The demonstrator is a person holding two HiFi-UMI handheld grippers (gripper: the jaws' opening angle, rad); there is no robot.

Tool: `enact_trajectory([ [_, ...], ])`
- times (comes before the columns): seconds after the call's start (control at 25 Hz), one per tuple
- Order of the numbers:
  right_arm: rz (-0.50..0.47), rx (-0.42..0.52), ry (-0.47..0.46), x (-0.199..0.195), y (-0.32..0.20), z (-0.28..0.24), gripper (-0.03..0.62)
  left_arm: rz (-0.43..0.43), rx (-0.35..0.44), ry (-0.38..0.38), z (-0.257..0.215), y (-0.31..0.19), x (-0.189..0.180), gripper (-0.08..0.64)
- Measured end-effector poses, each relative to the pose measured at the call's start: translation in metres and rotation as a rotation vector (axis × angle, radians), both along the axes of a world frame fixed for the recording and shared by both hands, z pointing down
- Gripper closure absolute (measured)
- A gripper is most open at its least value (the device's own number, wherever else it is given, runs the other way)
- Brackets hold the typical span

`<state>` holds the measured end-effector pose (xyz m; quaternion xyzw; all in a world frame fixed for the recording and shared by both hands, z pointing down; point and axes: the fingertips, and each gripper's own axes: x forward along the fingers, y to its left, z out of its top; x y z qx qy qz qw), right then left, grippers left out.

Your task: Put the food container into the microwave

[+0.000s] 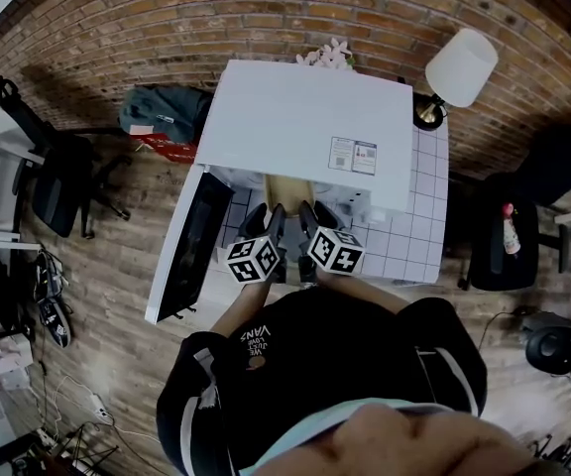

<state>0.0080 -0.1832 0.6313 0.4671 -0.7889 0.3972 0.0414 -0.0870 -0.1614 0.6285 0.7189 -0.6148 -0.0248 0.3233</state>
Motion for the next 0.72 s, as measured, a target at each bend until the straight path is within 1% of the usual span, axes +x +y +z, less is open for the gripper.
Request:
enact_trajectory([
  [0.32, -0.050, -0.001, -0.008, -0.005, -0.013, 0.004, 0.459, -0.041, 0.009, -0.001, 0.003, -0.016, -0.005, 0.377],
  [0.56, -0.069, 0.007, -0.025, -0.009, -0.019, 0.001, 0.448, -0.048, 0.035, -0.010, -0.001, -0.024, -0.006, 0.376],
  [0.72, -0.074, 0.003, -0.031, -0.009, -0.020, 0.001, 0.437, -0.044, 0.055, 0.018, -0.003, -0.023, -0.006, 0.373],
])
